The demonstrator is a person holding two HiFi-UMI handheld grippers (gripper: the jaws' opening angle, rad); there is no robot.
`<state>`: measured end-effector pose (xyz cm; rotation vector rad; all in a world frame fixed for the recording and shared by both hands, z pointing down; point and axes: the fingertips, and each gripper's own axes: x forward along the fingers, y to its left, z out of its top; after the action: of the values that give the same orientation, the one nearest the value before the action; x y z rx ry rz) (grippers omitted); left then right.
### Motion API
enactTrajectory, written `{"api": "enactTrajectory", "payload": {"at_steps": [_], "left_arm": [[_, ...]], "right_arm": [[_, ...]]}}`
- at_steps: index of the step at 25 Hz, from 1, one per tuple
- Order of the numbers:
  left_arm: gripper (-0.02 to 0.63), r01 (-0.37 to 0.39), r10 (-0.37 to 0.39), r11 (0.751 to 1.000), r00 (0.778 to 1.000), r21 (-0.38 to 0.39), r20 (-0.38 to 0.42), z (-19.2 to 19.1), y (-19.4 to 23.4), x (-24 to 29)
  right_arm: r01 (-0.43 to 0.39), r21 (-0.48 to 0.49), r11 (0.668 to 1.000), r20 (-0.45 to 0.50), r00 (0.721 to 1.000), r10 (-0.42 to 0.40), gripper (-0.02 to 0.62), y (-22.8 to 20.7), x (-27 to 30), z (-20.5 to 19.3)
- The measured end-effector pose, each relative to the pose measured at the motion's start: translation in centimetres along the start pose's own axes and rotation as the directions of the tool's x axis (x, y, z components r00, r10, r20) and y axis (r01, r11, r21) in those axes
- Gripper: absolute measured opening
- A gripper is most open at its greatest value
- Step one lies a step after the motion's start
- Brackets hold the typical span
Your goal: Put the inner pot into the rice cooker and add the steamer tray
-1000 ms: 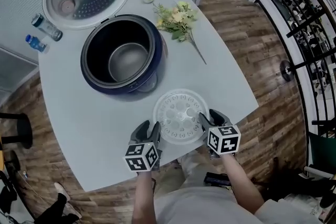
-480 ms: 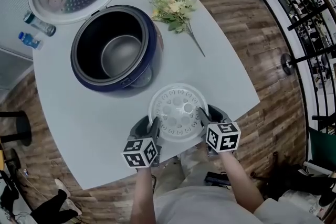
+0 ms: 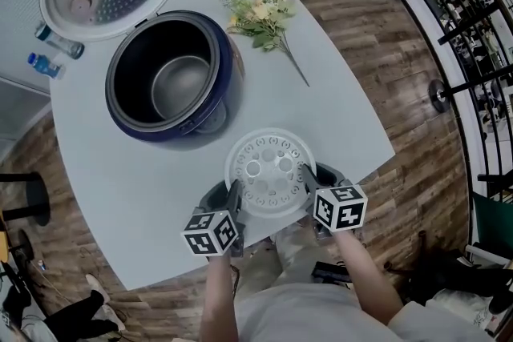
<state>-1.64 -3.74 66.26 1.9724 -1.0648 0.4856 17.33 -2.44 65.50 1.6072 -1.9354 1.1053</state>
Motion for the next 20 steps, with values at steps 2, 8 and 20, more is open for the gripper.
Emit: {"api": "enactTrajectory", "payload": {"at_steps": [2, 8, 20], "left_arm": [[0.084, -0.002, 0.002, 1.0, 1.0, -0.002, 0.001, -0.1, -0.2, -0.1], [0.083, -0.01, 0.01, 1.0, 1.0, 0.001, 0.016, 0.6, -0.8, -0.4], [0.08, -0.007, 0.005, 0.999, 0.999, 0.044, 0.048, 3.0, -2.3, -2.5]], "right_arm": [[-0.005, -0.008, 1.0, 0.002, 1.0, 0.005, 0.071, -0.1, -0.2, 0.1], [-0.01, -0.019, 1.0, 0.014, 1.0, 0.01, 0.071, -0.1, -0.8, 0.8], [-0.025, -0.031, 0.999, 0.06, 0.998, 0.027, 0.072, 1.2, -3.3, 2.6]]}}
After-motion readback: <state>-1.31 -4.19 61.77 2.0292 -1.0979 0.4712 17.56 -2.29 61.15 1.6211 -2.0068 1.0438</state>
